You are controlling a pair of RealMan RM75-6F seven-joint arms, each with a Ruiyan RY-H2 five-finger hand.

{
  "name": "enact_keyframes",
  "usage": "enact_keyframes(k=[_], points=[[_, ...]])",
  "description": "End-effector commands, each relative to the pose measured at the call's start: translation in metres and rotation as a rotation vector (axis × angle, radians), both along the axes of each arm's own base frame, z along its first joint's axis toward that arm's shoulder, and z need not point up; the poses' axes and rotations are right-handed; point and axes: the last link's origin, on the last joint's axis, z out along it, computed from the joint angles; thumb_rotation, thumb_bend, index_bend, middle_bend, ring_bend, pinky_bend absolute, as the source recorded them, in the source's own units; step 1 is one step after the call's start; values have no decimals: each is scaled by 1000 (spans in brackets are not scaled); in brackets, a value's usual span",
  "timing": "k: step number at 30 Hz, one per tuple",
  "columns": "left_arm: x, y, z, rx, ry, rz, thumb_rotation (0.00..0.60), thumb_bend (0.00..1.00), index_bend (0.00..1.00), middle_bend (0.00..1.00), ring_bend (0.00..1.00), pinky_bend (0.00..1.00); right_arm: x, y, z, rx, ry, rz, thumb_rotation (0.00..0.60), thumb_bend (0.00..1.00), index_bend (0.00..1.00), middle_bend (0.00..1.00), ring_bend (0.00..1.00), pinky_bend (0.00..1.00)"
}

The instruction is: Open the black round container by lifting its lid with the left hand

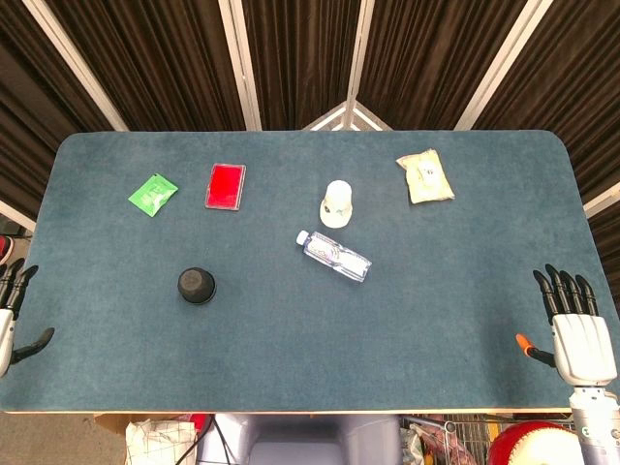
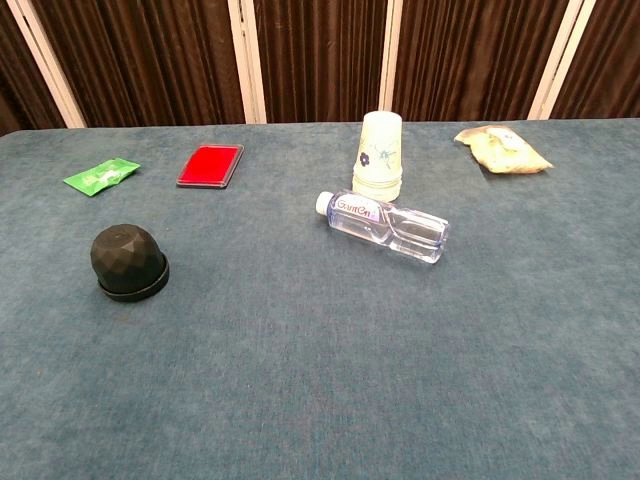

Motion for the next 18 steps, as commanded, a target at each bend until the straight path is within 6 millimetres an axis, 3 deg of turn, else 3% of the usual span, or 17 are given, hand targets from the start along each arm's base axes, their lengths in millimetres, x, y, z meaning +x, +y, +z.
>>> enact_keyframes(k=[1, 18], points=[[0, 0, 0, 3, 2, 3, 600, 307, 98, 21, 0, 0, -2, 1, 0, 6, 1, -9, 600, 184, 0, 0, 0, 11], [2, 2, -10, -29, -7, 2, 600, 281, 91, 49, 0, 0, -13, 11, 10, 8, -6, -30, 600, 185, 0, 0, 0, 11]])
